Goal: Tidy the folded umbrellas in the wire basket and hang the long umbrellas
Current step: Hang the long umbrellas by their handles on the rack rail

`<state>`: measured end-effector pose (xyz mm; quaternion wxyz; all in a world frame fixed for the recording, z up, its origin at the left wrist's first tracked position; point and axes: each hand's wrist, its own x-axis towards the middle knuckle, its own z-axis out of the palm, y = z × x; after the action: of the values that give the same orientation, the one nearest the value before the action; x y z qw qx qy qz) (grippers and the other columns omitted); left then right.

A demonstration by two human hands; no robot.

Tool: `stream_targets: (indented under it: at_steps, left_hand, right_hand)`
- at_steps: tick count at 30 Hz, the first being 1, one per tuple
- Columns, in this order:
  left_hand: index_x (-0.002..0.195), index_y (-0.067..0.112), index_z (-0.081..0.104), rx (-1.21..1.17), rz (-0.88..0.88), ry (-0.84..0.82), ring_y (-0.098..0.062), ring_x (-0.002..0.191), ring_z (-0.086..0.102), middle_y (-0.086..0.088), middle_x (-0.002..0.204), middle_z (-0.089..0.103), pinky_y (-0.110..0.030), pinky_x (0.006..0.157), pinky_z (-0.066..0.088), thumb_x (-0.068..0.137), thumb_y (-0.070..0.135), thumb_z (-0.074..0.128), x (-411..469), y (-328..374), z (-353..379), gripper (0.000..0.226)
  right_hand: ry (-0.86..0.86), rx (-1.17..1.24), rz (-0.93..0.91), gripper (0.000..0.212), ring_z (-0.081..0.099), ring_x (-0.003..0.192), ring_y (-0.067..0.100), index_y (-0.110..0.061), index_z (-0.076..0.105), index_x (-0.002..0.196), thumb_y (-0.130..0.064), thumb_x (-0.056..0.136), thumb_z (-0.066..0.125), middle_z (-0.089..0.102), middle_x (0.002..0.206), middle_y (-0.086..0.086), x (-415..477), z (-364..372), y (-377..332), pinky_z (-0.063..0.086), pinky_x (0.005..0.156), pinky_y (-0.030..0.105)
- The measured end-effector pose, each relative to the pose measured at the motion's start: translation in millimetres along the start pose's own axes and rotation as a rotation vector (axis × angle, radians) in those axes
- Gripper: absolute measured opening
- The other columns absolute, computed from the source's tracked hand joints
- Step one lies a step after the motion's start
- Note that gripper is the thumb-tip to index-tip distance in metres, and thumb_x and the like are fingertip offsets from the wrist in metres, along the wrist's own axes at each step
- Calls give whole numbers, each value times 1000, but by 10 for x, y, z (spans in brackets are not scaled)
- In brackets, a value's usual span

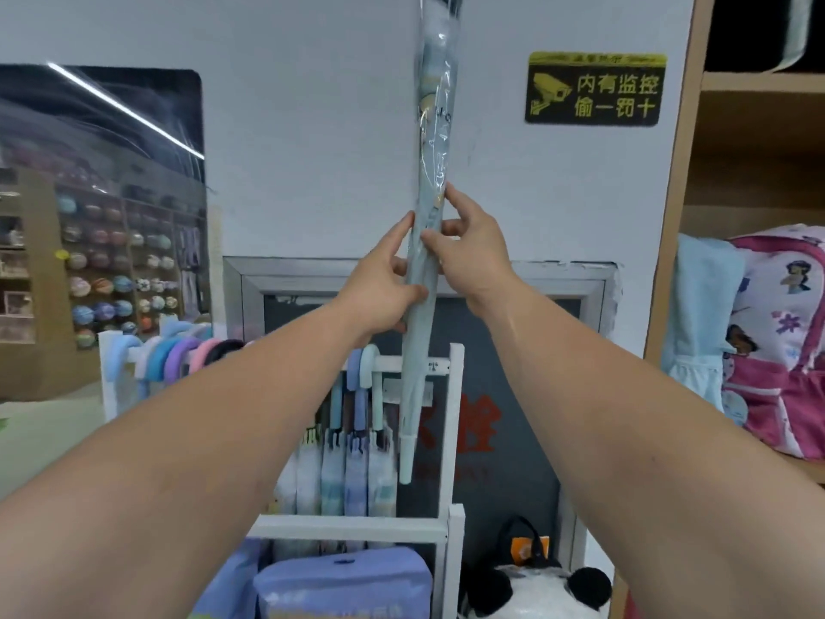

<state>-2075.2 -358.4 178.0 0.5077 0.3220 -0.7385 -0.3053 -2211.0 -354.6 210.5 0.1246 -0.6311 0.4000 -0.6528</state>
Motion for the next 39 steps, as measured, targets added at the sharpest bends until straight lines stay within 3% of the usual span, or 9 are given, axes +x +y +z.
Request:
stream_targets:
  at_steps: [4, 8, 15, 20, 26, 29, 34, 36, 39]
  left_hand:
    - [145, 62, 32, 35, 69, 34, -28, 94, 72, -5, 109, 64, -53, 62, 63, 92, -2, 62, 235, -3, -118, 88]
    - [143, 58, 39, 30, 136, 85, -22, 92, 74, 0, 108, 70, -50, 73, 64, 91, -1, 63, 395, 6, -201, 83]
    - [149, 42, 42, -57, 240, 133, -23, 88, 75, -7, 108, 71, -45, 72, 64, 90, -1, 65, 708, 140, -251, 76]
    - [146, 45, 45, -88, 228, 161, -33, 87, 74, -9, 108, 68, -52, 68, 63, 91, 0, 63, 911, 132, -274, 74]
    - [147, 38, 49, -96, 292, 175, -16, 72, 68, -13, 107, 69, -19, 54, 52, 95, 5, 64, 1148, 225, -294, 64]
    - [147, 35, 49, -118, 313, 193, -11, 67, 69, -15, 105, 71, -17, 51, 49, 95, 1, 62, 1287, 325, -343, 64]
    - [148, 38, 48, -135, 338, 228, -9, 71, 66, -9, 108, 70, -16, 53, 50, 96, 3, 62, 1450, 337, -372, 64]
    - [147, 41, 47, -108, 355, 253, -14, 80, 64, -8, 115, 68, -16, 56, 50, 95, 7, 63, 1495, 289, -357, 64]
    - [146, 45, 47, -78, 376, 296, -12, 75, 62, -3, 116, 68, -17, 59, 51, 95, 10, 63, 1520, 242, -341, 63]
  right_hand:
    - [7, -33, 29, 71, 74, 87, 14, -45, 33, 153, -19, 96, 65, 74, 91, 3, 170, 72, 21, 59, 89, 42]
    - [-66, -20, 62, 80, 75, 87, 20, -48, 21, 156, -15, 97, 64, 73, 96, 12, 284, 90, -71, 62, 81, 48]
    - [-16, 2, -43, 72, 76, 87, 20, -41, 35, 153, -11, 95, 64, 75, 95, 12, 647, 74, -213, 62, 83, 46]
    - [-47, -6, -45, 68, 75, 86, 16, -39, 42, 151, -7, 94, 61, 77, 87, 2, 766, 145, -50, 61, 86, 45]
    - [-3, 34, -75, 64, 74, 86, 24, -37, 46, 149, -9, 93, 61, 74, 85, 8, 1023, 178, -1, 62, 82, 49]
    - [-3, 71, -103, 64, 74, 88, 28, -31, 45, 150, -5, 94, 61, 72, 94, 17, 1169, 161, -90, 62, 81, 49]
    - [11, 36, -167, 64, 74, 87, 20, -35, 46, 149, -5, 93, 60, 72, 89, 4, 1341, 181, -103, 61, 85, 46]
    - [15, 28, -181, 64, 74, 88, 20, -38, 46, 148, -7, 93, 59, 72, 91, 4, 1375, 201, -49, 61, 85, 45]
    - [31, 1, -209, 63, 73, 90, 19, -42, 47, 146, -10, 93, 59, 71, 95, 6, 1401, 240, 14, 61, 85, 45]
